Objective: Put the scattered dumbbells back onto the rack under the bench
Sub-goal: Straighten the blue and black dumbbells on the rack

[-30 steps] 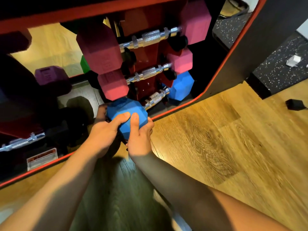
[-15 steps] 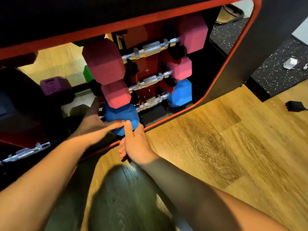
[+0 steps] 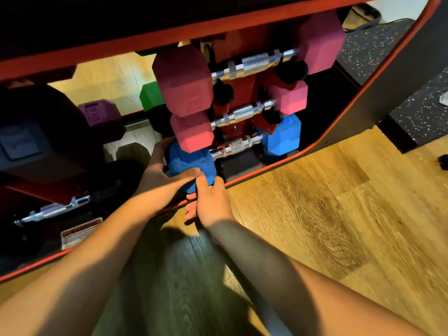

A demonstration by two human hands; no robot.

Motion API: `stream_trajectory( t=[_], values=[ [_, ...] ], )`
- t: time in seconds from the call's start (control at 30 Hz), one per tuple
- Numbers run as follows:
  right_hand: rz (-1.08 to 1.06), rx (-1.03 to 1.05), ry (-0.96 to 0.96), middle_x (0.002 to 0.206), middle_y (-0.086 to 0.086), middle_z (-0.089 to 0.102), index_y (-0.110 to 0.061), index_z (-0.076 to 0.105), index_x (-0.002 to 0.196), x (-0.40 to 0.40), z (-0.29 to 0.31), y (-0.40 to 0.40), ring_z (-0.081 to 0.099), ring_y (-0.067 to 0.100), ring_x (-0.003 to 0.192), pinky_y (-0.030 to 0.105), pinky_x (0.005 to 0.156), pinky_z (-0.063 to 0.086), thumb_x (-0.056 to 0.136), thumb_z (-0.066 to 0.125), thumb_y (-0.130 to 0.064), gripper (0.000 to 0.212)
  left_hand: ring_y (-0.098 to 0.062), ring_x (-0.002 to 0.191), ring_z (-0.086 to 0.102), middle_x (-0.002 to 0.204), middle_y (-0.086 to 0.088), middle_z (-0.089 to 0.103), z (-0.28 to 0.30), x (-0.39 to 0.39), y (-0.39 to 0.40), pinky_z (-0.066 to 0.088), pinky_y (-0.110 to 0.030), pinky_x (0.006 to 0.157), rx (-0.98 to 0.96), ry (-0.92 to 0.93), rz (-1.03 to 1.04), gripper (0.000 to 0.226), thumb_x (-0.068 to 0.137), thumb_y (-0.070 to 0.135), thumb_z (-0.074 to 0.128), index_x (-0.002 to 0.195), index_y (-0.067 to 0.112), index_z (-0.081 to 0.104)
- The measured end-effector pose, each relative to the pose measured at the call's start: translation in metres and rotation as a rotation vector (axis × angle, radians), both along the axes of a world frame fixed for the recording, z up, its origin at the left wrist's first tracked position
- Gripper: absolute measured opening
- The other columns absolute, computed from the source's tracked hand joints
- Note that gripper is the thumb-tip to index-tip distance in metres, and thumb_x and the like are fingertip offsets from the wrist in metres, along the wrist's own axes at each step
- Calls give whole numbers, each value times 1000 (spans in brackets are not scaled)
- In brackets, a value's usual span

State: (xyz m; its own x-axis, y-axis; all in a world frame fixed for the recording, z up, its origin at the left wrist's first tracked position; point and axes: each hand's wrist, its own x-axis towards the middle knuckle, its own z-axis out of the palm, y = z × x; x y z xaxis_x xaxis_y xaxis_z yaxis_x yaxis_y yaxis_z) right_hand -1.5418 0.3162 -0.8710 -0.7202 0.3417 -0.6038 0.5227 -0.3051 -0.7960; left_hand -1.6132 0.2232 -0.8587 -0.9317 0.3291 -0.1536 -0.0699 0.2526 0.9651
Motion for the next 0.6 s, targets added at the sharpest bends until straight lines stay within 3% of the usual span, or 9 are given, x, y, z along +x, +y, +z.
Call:
stream_trajectory(
  t=[0.13,0.3,0.4,0.6],
  values=[
    [-10,11,29,93,16,63,-10,44,124,2,-4,2,57,16,52,22,42,48,104,44,-42,39,6,95,63,117,15,59,1,1,1,51,-8,72,5,-4,11,66,79,7,79,130,31,44],
    [-28,25,81,87,15,63,-9,46,115,3,-12,1,58,18,55,24,45,51,103,45,-42,35,10,92,65,114,15,60,-2,3,2,52,-9,71,29,11,39,65,78,5,79,130,28,46],
    [-49,14,84,82,14,63,-6,46,113,2,-13,2,59,19,52,26,46,52,104,44,-41,36,-1,100,63,117,12,60,-2,1,2,52,-9,73,10,19,34,66,79,9,79,134,25,46],
    [-62,-3,92,79,13,66,-11,48,117,3,-15,2,63,18,46,33,57,55,104,43,-42,33,-2,100,64,118,10,61,-5,0,2,52,-11,73,2,36,24,66,80,9,79,136,19,46]
  ],
)
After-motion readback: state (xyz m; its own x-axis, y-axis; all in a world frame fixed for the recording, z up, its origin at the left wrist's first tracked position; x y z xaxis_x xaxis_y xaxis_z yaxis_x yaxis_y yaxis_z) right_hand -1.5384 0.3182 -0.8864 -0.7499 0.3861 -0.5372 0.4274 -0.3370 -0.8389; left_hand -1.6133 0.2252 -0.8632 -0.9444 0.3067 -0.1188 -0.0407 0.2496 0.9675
